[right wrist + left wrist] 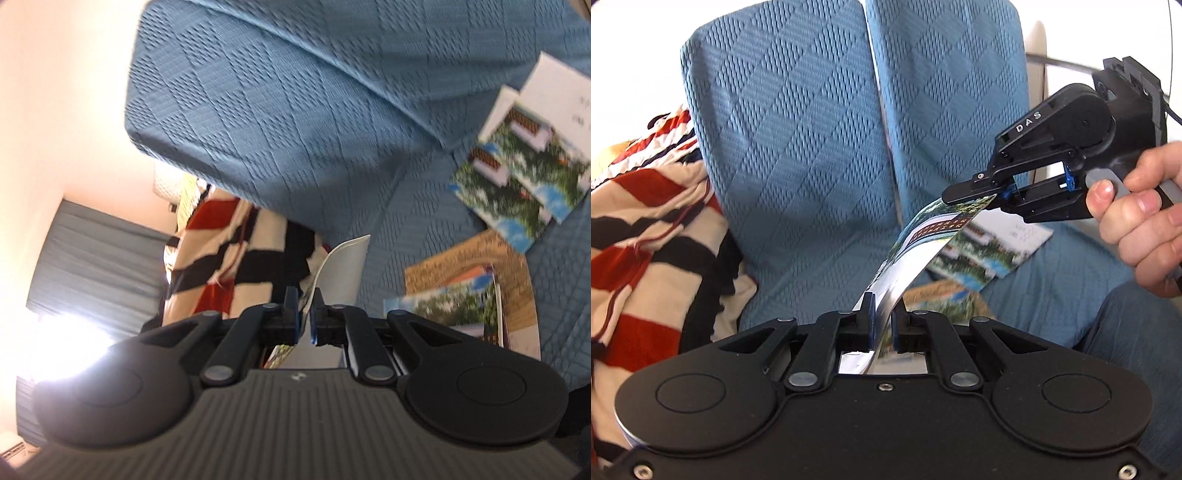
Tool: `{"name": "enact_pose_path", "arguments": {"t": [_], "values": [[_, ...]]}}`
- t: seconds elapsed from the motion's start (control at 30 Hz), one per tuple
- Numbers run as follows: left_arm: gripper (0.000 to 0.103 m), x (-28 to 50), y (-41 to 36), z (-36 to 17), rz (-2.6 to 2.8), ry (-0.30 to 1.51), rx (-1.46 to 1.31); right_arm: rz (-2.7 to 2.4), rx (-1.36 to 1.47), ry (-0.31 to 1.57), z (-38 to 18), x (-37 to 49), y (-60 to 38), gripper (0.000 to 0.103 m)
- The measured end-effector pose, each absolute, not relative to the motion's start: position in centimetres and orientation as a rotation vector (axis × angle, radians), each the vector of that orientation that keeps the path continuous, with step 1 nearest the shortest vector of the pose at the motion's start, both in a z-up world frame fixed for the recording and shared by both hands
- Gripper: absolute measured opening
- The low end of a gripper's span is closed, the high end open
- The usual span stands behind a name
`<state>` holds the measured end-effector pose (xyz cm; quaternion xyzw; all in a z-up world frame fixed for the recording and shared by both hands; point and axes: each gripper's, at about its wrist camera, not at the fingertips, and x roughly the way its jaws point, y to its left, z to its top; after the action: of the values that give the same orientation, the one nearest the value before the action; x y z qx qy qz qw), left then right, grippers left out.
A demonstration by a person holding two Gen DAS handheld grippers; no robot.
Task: Organize objects
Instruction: 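Carry the postcard with both grippers to the book stack and lower it, then open both grippers to release the postcard on the stack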
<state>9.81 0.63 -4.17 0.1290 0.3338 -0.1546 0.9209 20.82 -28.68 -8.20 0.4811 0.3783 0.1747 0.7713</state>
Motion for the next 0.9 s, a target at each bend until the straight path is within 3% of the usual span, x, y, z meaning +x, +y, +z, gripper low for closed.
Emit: {"name": "enact_pose_path", "arguments": {"t": [0.27, 0.7, 0.73, 0.83, 0.9], "values": [[0.007, 8.8, -0.7, -9.3, -0.337, 0.753, 0.336, 0.338, 1.042, 0.887, -14.0, 20.0, -28.7, 0.011], [0.013, 8.3, -4.0, -13.2, -0.392, 0.831, 0.429, 0.254, 1.015, 0.995, -18.3, 20.2, -30.7, 0.015], [0.014, 8.2, -4.0, -13.2, -0.394, 0.838, 0.422, 0.243, 1.012, 1.002, -18.4, 20.1, -30.9, 0.018], [0.02, 8.3, -3.6, -12.8, -0.406, 0.857, 0.402, 0.198, 1.006, 1.004, -18.3, 19.8, -31.4, 0.051], [0.025, 8.1, -3.1, -12.5, -0.409, 0.876, 0.369, 0.18, 0.993, 0.988, -17.9, 19.4, -31.7, 0.053]]}}
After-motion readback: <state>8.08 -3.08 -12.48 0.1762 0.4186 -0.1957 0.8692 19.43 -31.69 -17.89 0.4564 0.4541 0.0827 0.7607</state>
